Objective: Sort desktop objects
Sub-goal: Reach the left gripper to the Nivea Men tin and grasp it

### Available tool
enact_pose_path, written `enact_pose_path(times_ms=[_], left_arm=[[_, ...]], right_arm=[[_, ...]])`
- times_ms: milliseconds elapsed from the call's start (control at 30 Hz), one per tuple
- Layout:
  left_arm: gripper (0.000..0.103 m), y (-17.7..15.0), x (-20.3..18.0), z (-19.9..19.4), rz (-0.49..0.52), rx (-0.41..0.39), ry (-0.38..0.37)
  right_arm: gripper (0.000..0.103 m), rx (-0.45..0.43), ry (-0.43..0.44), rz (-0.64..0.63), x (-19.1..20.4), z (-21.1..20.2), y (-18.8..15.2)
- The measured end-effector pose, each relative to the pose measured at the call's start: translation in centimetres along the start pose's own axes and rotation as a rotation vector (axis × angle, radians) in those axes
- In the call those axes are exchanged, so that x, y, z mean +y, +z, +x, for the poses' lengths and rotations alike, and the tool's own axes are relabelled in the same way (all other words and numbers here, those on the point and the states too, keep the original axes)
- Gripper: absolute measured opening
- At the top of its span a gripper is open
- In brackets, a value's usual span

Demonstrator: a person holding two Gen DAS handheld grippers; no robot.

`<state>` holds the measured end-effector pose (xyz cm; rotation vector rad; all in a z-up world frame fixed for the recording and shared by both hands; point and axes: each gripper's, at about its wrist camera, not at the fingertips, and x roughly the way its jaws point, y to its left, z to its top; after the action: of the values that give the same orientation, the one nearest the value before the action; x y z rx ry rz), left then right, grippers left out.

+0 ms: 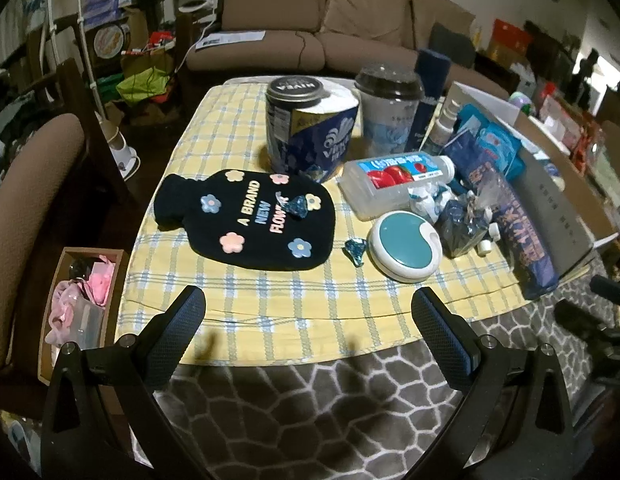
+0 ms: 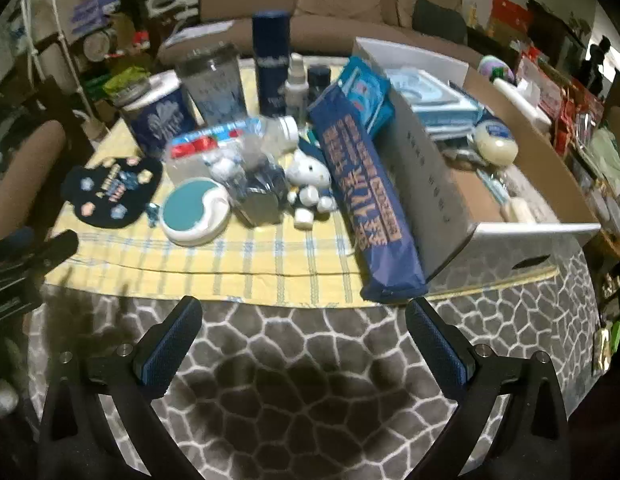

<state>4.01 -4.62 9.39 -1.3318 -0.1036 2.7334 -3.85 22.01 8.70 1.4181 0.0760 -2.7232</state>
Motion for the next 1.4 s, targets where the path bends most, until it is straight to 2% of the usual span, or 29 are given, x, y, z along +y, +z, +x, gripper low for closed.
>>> enact_pose_path(times_ms=[133, 333, 500, 567, 633, 733, 767, 867, 1000, 1167, 1233, 1267, 1400], left_arm=[[0.103, 1.1, 1.5, -0.3, -0.009, -0.013, 0.012], [0.103, 4.4, 3.7, 0.4, 0.001, -0.035, 0.042], [0.103, 9.3, 5.0, 2.1, -0.038, -0.075, -0.014], [0.103, 11.1, 5.1, 3.3, -0.044, -0.085, -0.015], [0.101, 12.9, 4.3, 5.0, -0.017, -0.085, -0.003], [0.091, 14.9, 3.0, 7.8, 0.049, -0.073, 0.032], [0.087, 15.3, 2.6, 8.6, 0.067, -0.070, 0.041], [0.086, 16.4, 1.6, 10.6, 0.120, -0.072, 0.077], [0.085, 17.1, 0.8, 12.1, 0.130, -0.073, 0.060], [0.085, 16.4, 0.0, 13.1, 0.135, -0.067, 0.040], [0.076, 16.5, 0.0, 12.9, 0.132, -0.085, 0.021], [0.059, 16.5, 0.1, 12.8, 0.124, -0.093, 0.013], [0.057, 16.7, 0.7, 12.4, 0.104, -0.098, -0.032]], right_arm=[[0.103, -0.038, 0.046, -0.008, 0.7, -1.4, 1.8], [0.103, -0.054, 0.108, -0.039, 2.8, -0.9, 4.9], [0.103, -0.063, 0.153, -0.057, 4.4, 0.7, 6.0], [0.103, -0.070, 0.160, -0.071, 4.9, 1.4, 5.9], [0.103, -0.079, 0.168, -0.085, 5.4, 2.1, 5.9], [0.103, -0.090, 0.178, -0.100, 5.6, 3.1, 5.9], [0.103, -0.094, 0.176, -0.105, 5.7, 3.4, 6.1], [0.103, -0.096, 0.178, -0.110, 5.8, 4.2, 6.5], [0.103, -0.087, 0.205, -0.097, 5.4, 5.4, 7.0], [0.103, -0.080, 0.231, -0.087, 5.3, 6.5, 6.6], [0.103, -0.076, 0.243, -0.094, 5.3, 7.0, 6.2], [0.103, -0.071, 0.246, -0.097, 5.3, 7.3, 5.9], [0.102, -0.044, 0.262, -0.096, 5.5, 8.6, 4.9]])
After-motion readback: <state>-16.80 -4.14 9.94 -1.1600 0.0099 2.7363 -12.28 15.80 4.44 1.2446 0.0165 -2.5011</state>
